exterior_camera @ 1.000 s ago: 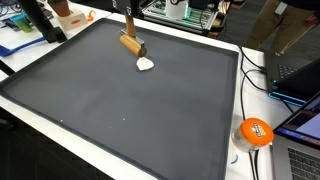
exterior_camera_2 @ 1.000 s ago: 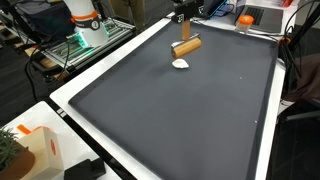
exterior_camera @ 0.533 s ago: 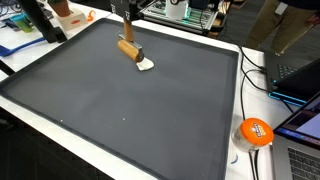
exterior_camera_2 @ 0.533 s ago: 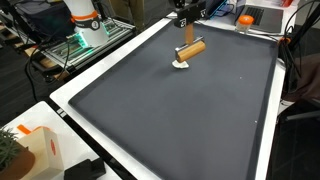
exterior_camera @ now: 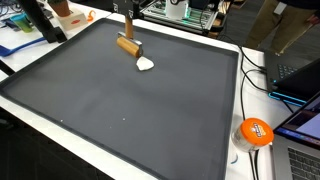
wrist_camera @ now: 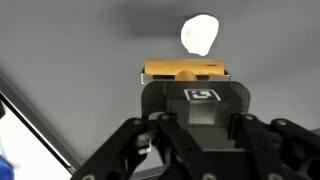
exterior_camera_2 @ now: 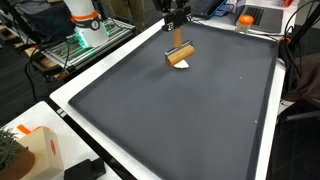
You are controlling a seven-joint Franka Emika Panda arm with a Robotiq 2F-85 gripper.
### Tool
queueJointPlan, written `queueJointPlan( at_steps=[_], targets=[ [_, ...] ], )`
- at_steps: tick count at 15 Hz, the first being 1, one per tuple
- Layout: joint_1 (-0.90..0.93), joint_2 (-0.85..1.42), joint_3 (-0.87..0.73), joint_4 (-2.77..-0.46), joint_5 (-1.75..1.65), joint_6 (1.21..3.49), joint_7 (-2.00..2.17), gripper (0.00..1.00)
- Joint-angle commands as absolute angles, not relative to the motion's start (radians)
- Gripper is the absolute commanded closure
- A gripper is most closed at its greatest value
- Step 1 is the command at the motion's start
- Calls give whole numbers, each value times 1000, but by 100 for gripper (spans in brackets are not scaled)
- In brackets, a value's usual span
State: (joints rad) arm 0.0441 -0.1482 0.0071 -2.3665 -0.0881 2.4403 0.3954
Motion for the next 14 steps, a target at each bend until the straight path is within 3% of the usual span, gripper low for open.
queueJointPlan(
  at_steps=[1, 5, 6, 14],
  targets=[
    [21, -169, 28, -2382, -81, 2450, 370, 53],
    [17, -218, 33, -2420, -79, 2464, 344, 53],
    [17, -219, 34, -2420, -79, 2464, 344, 78],
    [32, -275, 7, -2505, -21, 2518, 151, 78]
  ],
)
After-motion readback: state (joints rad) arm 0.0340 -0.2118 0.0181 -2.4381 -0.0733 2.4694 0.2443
